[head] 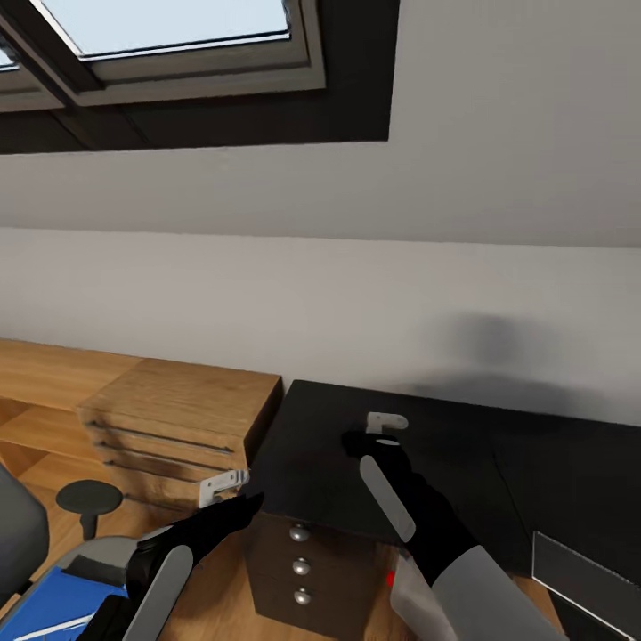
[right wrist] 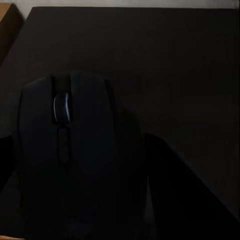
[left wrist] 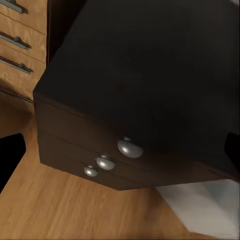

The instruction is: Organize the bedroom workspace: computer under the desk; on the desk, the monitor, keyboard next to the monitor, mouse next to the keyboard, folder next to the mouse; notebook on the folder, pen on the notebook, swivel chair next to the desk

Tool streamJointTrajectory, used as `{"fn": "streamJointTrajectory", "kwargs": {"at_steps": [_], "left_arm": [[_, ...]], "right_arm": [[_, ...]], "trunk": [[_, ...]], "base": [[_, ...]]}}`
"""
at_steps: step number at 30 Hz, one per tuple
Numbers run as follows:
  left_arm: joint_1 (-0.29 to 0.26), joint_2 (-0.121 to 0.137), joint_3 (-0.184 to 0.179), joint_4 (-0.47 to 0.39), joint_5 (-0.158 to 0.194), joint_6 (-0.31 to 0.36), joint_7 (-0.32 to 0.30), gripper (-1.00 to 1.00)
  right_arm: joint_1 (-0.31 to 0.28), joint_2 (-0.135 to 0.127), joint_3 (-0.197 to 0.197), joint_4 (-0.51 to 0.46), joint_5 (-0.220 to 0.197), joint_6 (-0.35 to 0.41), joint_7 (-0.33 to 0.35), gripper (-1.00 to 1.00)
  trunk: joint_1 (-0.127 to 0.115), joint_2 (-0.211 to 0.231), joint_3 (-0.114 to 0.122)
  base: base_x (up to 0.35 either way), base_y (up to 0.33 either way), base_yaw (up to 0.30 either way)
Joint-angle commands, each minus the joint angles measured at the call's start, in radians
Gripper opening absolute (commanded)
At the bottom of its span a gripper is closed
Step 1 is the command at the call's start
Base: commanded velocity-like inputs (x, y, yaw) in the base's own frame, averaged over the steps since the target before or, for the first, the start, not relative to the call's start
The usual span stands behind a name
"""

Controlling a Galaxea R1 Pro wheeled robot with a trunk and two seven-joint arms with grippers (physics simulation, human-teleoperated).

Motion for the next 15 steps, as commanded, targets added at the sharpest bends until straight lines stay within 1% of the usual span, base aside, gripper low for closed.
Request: {"fn": "streamJointTrajectory", "kwargs": {"at_steps": [1, 4, 6, 12, 15], "left_arm": [[-0.001, 0.001, -0.002, -0.002, 0.011, 0.001, 0.010, 1.00], [0.000, 0.001, -0.002, -0.002, 0.011, 0.001, 0.010, 1.00], [0.000, 0.001, -0.002, -0.002, 0.011, 0.001, 0.010, 1.00], [0.000, 0.001, -0.002, -0.002, 0.011, 0.001, 0.010, 1.00], [-0.001, 0.001, -0.002, -0.002, 0.011, 0.001, 0.010, 1.00]], "right_arm": [[-0.002, 0.000, 0.002, -0.001, -0.012, -0.001, -0.012, -1.00], [-0.002, 0.001, 0.003, -0.001, -0.012, -0.001, -0.012, -1.00], [-0.002, 0.003, 0.004, -0.001, -0.012, 0.000, -0.012, -1.00], [-0.002, 0.006, 0.007, -0.001, -0.012, -0.001, -0.011, -1.00], [-0.002, 0.008, 0.008, -0.001, -0.012, -0.002, -0.011, -1.00]], "trunk": [[-0.004, 0.006, 0.002], [-0.015, 0.027, 0.011], [-0.023, 0.041, 0.017], [-0.046, 0.083, 0.036], [-0.046, 0.083, 0.036]], "base": [[0.000, 0.000, -0.297], [0.000, 0.000, -0.277], [0.000, 0.000, -0.156], [0.000, 0.000, -0.033], [0.000, 0.000, -0.004]]}}
